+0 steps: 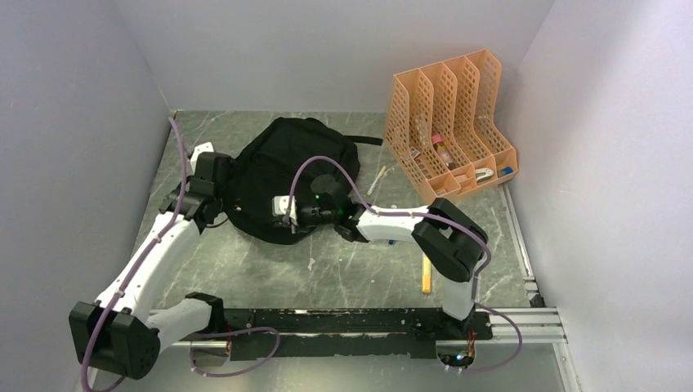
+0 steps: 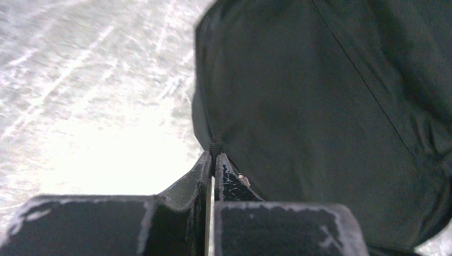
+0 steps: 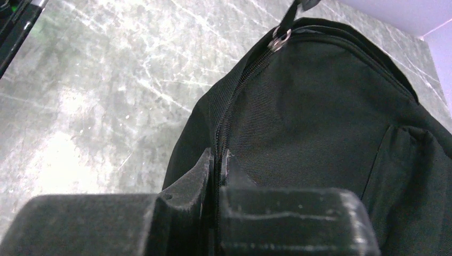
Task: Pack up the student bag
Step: Zip the student bag at the center of the board.
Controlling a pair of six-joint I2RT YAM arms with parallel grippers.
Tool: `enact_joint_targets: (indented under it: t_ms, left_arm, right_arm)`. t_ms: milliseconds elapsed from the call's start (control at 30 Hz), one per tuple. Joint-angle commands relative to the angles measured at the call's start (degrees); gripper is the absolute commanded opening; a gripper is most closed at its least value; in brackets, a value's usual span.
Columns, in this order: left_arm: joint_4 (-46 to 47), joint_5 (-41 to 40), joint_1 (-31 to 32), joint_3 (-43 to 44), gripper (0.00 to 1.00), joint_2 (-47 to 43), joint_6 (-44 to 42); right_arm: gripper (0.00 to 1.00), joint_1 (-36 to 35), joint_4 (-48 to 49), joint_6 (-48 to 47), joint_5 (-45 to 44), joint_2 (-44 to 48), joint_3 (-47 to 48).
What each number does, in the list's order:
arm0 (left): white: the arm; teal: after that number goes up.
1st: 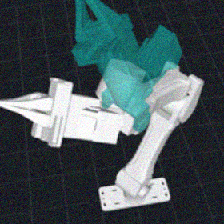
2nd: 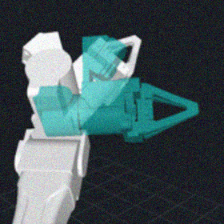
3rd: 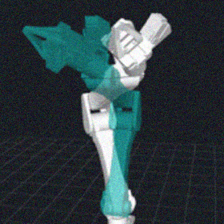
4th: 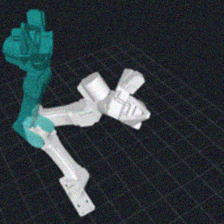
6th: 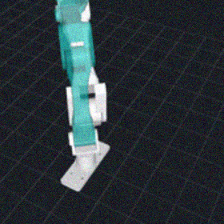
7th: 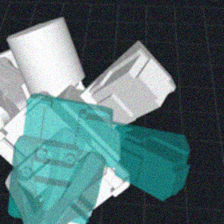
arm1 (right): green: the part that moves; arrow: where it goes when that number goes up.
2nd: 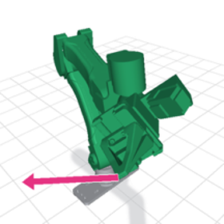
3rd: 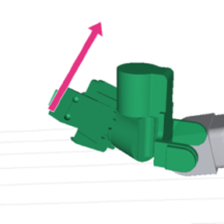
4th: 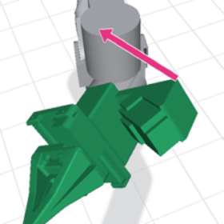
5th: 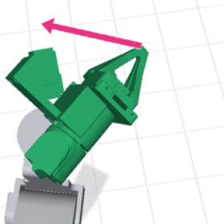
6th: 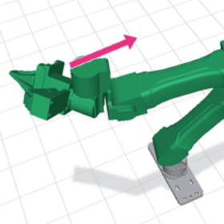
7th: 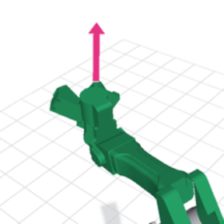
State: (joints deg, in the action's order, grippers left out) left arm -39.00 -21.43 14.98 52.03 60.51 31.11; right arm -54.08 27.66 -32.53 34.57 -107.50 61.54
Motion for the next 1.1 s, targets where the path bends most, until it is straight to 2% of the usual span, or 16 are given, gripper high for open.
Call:
enact_joint_targets:
  t_ms: [0,133,267,600,833,1067]
  left_arm:
    - [0.66,-9.26,-3.00,5.61,0.05,2.79,-2.16]
    - [-0.71,-12.89,-4.41,8.61,0.05,5.95,-2.55]
    - [0.66,-12.04,-6.34,10.12,0.05,8.06,-1.77]
    - [7.96,-12.32,-7.60,15.10,0.05,15.74,-2.49]
    - [13.44,-11.31,-7.77,19.28,0.05,21.13,-3.81]
    - [15.79,-8.88,-7.78,23.67,0.05,27.08,-5.33]
  right_arm:
    - [0.00,-0.42,-6.49,-3.20,3.57,2.97,-2.74]
    - [0.00,-0.59,-9.11,-5.50,5.68,4.70,-3.75]
    - [0.00,-1.00,-14.13,-8.64,8.58,6.61,-3.99]
    - [0.00,-3.14,-36.46,-26.38,14.52,10.70,-3.69]
    - [0.00,-4.24,-47.76,-32.92,16.19,10.66,-2.08]
    - [0.00,-4.79,-50.15,-34.05,16.46,10.83,-2.14]
